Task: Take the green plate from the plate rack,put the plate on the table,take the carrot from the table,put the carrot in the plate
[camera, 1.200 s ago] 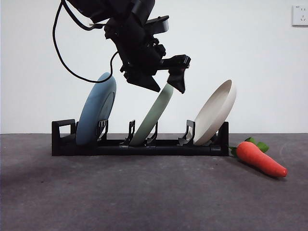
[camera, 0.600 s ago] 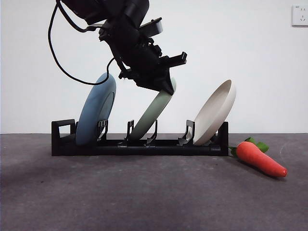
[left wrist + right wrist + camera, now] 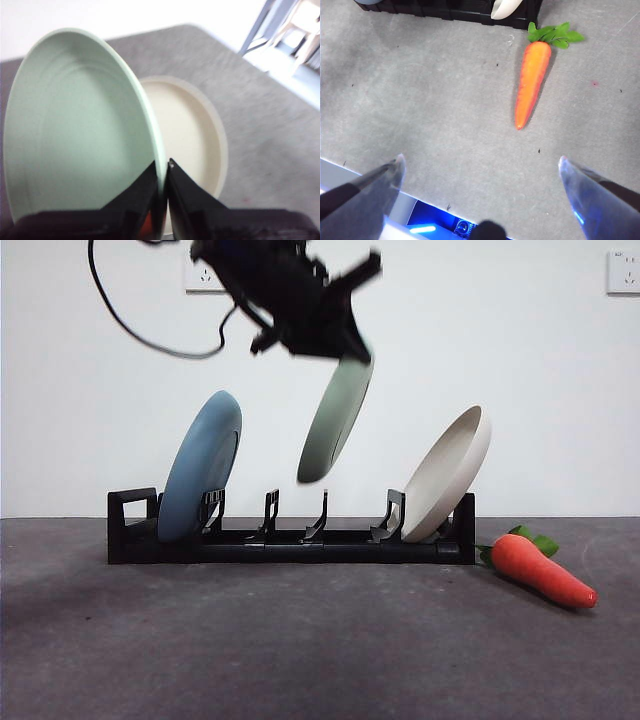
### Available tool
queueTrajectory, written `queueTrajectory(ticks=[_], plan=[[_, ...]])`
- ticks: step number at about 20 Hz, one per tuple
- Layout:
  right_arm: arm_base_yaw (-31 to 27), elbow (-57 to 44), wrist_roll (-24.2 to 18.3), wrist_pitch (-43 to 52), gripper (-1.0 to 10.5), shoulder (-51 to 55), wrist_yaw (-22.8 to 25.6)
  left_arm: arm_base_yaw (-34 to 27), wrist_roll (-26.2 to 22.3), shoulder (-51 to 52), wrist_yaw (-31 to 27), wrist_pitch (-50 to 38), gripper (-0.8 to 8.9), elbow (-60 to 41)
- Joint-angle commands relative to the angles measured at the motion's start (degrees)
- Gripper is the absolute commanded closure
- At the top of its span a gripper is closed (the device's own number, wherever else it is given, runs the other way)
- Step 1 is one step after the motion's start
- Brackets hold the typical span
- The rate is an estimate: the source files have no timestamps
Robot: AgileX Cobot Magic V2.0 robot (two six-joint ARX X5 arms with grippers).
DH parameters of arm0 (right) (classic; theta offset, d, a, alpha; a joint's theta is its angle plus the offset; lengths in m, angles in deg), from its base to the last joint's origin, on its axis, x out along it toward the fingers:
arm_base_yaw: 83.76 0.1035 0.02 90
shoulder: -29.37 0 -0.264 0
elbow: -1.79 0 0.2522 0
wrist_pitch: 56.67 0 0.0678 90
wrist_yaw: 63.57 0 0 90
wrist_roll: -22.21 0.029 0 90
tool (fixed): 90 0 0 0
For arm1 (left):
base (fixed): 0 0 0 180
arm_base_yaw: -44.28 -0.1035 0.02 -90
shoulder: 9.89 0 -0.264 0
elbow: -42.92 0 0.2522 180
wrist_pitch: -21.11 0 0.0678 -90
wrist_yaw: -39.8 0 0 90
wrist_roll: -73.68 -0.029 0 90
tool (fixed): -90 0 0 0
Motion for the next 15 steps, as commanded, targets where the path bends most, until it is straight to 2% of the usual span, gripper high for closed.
queueTrajectory(ticks=[1, 3, 6, 8, 10, 11, 13, 15], plan=[[0.1, 0.2, 0.4, 0.4, 3.2, 0.0, 0.0, 0.0, 0.6, 1.7, 3.3, 3.2, 8.22, 2.9], [0.1, 0.2, 0.4, 0.5, 3.2, 0.0, 0.0, 0.7, -1.9, 4.2, 4.6, 9.0, 8.21, 5.3], [0.1, 0.2, 0.4, 1.4, 3.2, 0.0, 0.0, 2.9, -10.0, 10.3, 3.8, 17.8, 8.2, 6.2], [0.1, 0.2, 0.4, 1.8, 3.2, 0.0, 0.0, 5.7, -15.8, 15.1, -1.8, 24.5, 8.2, 6.2], [0.1, 0.2, 0.4, 2.1, 3.2, 0.0, 0.0, 9.4, -21.3, 19.0, -10.9, 31.7, 8.2, 6.2], [0.1, 0.2, 0.4, 2.3, 3.2, 0.0, 0.0, 11.3, -22.5, 20.2, -14.0, 35.8, 8.2, 6.1], [0.1, 0.2, 0.5, 2.6, 3.2, 0.0, 0.0, 14.3, -23.4, 20.6, -15.3, 43.3, 8.19, 6.0], [0.1, 0.2, 0.6, 2.6, 3.2, 0.0, 0.0, 16.8, -23.9, 20.6, -19.0, 46.0, 8.19, 4.1]])
